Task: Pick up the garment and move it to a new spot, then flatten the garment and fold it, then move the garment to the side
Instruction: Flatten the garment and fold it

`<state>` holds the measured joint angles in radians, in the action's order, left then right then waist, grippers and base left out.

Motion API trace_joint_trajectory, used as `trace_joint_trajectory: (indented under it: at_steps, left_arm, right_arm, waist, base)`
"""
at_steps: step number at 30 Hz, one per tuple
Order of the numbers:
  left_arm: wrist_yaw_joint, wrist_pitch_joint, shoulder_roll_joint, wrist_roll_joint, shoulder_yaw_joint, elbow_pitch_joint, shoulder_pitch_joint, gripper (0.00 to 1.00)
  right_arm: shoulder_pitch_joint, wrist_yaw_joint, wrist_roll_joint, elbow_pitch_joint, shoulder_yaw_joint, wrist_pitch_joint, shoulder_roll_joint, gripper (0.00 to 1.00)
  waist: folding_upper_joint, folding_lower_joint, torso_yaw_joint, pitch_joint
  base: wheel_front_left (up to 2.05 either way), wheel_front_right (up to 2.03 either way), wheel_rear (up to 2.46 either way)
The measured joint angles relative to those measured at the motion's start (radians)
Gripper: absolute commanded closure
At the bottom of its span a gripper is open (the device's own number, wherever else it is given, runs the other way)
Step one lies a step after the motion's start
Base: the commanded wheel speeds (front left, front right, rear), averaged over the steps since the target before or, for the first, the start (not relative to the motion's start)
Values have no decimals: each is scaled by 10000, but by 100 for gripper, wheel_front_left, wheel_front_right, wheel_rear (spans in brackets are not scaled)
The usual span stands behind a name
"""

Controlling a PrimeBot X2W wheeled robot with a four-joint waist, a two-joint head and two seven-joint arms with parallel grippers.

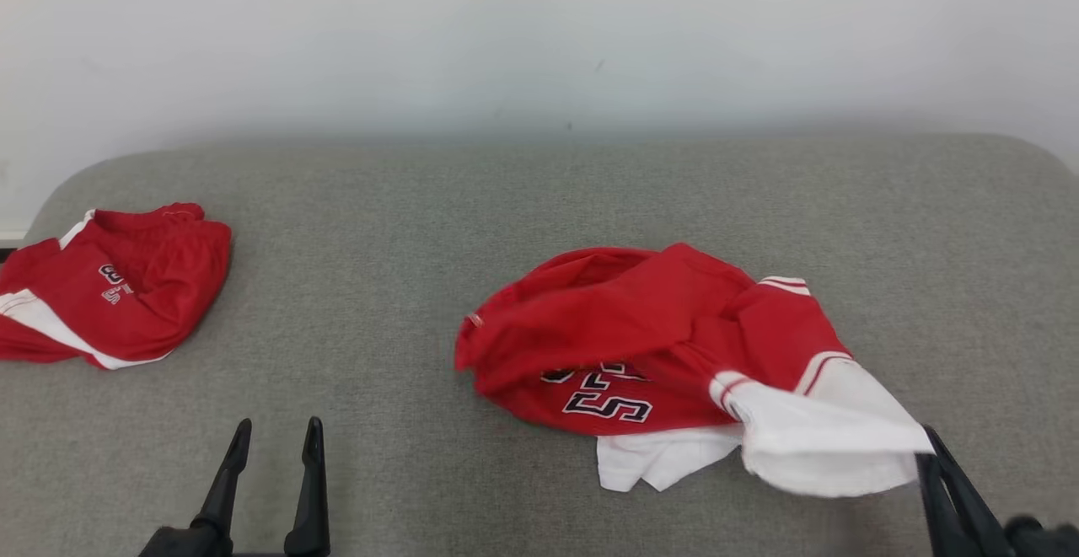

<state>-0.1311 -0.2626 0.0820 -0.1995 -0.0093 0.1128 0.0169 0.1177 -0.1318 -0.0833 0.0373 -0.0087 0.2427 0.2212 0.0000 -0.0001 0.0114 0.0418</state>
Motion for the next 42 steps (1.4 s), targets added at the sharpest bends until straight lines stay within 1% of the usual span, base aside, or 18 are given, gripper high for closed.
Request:
trace_joint_trajectory:
  at_steps: [5,9,10,11,14,22,28,35,42]
  left_arm:
    - [0,0,17,46,-59,4,-8,0]
    - [0,0,29,46,-50,15,-8,0]
    - [0,0,29,46,-46,17,-6,0]
    - [0,0,29,46,-42,23,-6,0]
    - [0,0,31,46,-19,58,0,0]
    - [0,0,44,65,199,27,77,0]
    - [0,0,27,134,305,-33,152,0]
    - [0,0,13,182,247,-69,148,0]
    - [0,0,46,228,224,-105,138,0]
  right_arm:
    - [1093,0,-65,-148,-639,-192,-159,100]
    - [1441,0,-201,96,-721,-242,-288,100]
    - [1493,0,-199,144,-717,-238,-326,67]
    - [1495,0,-213,155,-704,-219,-370,0]
    - [1393,0,-311,-6,-543,-56,-428,0]
    - [1237,0,-489,-711,-602,136,-270,0]
    - [823,0,-658,-1060,-330,174,-305,0]
    - [134,0,-788,-637,128,188,-518,0]
    - [-364,0,-779,-144,380,190,-961,0]
  waist:
    - [0,0,-160,-3]
    - [0,0,-155,24]
    - [1,0,-152,32]
    - [0,0,-151,32]
    - [0,0,-150,9]
    - [0,0,-186,-113]
    - [0,0,-224,-151]
    - [0,0,-69,-128]
    - [0,2,201,-80]
  base:
    - [0,0,0]
    - [0,0,0]
    - [0,0,0]
    - [0,0,0]
    - [0,0,0]
    - [0,0,0]
    - [0,0,0]
    - [0,0,0]
    - [0,0,0]
